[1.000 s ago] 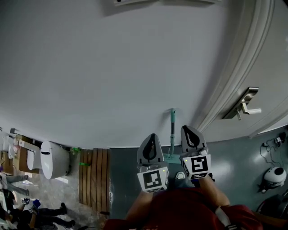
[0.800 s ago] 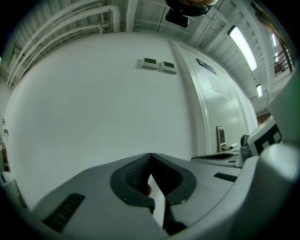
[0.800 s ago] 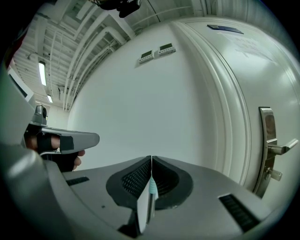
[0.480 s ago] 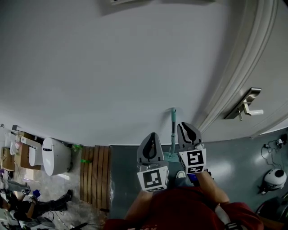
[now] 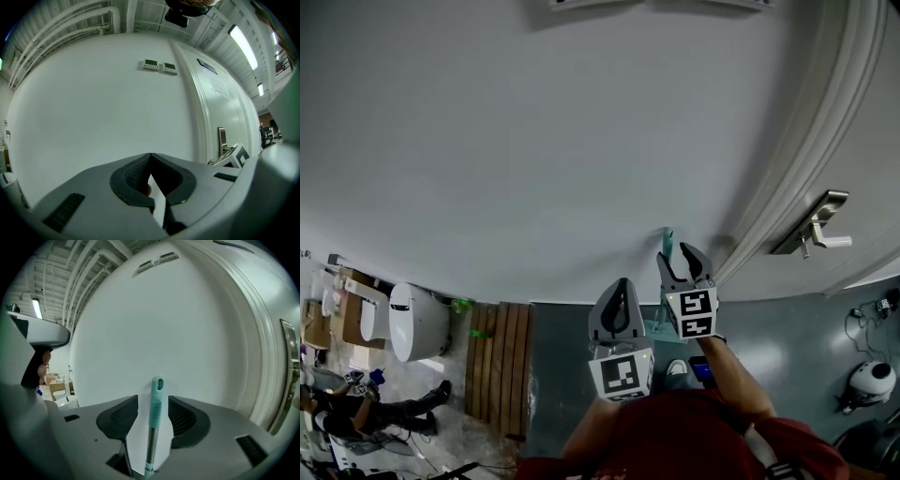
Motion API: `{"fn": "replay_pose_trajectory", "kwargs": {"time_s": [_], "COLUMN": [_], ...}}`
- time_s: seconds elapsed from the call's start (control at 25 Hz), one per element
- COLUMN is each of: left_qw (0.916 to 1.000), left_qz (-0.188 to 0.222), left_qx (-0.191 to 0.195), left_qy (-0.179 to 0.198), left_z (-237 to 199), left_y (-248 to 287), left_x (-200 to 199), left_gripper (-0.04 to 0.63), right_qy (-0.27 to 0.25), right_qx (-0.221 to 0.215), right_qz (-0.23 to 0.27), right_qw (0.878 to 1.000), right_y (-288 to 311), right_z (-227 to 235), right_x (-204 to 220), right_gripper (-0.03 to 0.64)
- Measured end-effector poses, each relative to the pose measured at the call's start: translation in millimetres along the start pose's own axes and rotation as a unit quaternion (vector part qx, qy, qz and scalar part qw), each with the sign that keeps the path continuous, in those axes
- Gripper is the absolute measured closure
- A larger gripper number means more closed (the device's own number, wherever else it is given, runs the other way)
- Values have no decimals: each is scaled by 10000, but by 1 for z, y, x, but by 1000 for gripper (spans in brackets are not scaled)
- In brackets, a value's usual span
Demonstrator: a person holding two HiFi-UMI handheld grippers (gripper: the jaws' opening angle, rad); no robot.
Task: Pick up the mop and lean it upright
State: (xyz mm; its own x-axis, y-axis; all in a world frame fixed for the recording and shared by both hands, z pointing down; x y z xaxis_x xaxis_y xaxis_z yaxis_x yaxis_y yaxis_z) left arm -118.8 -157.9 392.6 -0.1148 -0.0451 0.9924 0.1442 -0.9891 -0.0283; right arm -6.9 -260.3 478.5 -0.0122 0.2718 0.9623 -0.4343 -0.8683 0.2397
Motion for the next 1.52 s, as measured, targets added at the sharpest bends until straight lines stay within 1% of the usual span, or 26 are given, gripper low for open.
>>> {"fn": "replay_pose_trajectory", "kwargs": {"time_s": [0.08, 0.2, 0.32, 0.4, 0.48, 0.56, 0.6, 0.64, 0.76, 0.92, 1.12, 1.28, 1.4, 1.52], "left_qw": [9999, 10000, 9999, 9999, 9999, 9998, 9996, 9997, 9998, 9998, 9999, 9997, 9997, 9996], "left_qz": [79, 86, 124, 61, 14, -128, -212, -195, 69, -97, 38, -119, -102, -171], "left_qx": [-30, -41, -68, -85, -109, -143, -159, -167, -164, -161, -152, -193, -210, -237], "left_qy": [-76, 1, -33, -16, -15, 0, 15, 15, -36, -31, -64, -14, -5, 23], "left_z": [0, -2, -4, -6, -7, -8, -8, -9, -10, -10, -7, -10, -11, -12], "left_y": [0, -1, -1, -2, -2, -3, -4, -4, 0, 1, 4, 3, 3, 4], "left_x": [-4, -5, -7, -6, -4, 1, 4, 4, -3, 1, -2, 1, 1, 2], "left_gripper": [583, 583, 583, 583, 583, 583, 583, 583, 583, 583, 583, 583, 583, 583], "right_qy": [-25, -6, -34, -52, -87, -149, -171, -178, -168, -168, -162, -145, -147, -143], "right_qx": [60, 91, 140, 166, 208, 262, 273, 270, 253, 224, 176, 161, 140, 78], "right_qz": [-22, -89, -142, -159, -174, -171, -161, -154, -150, -149, -139, -114, -81, -25], "right_qw": [10000, 9999, 9998, 9997, 9996, 9994, 9994, 9994, 9994, 9995, 9996, 9997, 9998, 9999], "right_y": [7, 17, 24, 27, 30, 32, 32, 32, 32, 33, 30, 22, 11, -3], "right_z": [2, 4, 3, 3, 5, 6, 6, 6, 5, 6, 6, 5, 4, -1], "right_x": [1, 2, 5, 6, 7, 9, 9, 9, 9, 8, 9, 8, 10, 13], "right_gripper": [422, 422, 422, 423, 445, 497, 499, 499, 500, 502, 502, 502, 503, 503]}}
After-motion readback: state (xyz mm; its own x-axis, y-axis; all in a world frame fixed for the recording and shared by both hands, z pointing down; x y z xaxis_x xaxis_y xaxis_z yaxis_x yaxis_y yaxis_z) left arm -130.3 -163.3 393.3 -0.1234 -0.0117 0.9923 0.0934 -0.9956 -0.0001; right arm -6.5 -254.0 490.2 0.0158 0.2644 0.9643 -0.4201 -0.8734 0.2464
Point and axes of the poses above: the fingertips, and each gripper's own axes: y forward along the fingers, z to its right, x out of its underside, the point moved 5 cm from there along -y, backward along the fingers, and after that the axes turned 8 degrees about y, right-handed, at the moved point
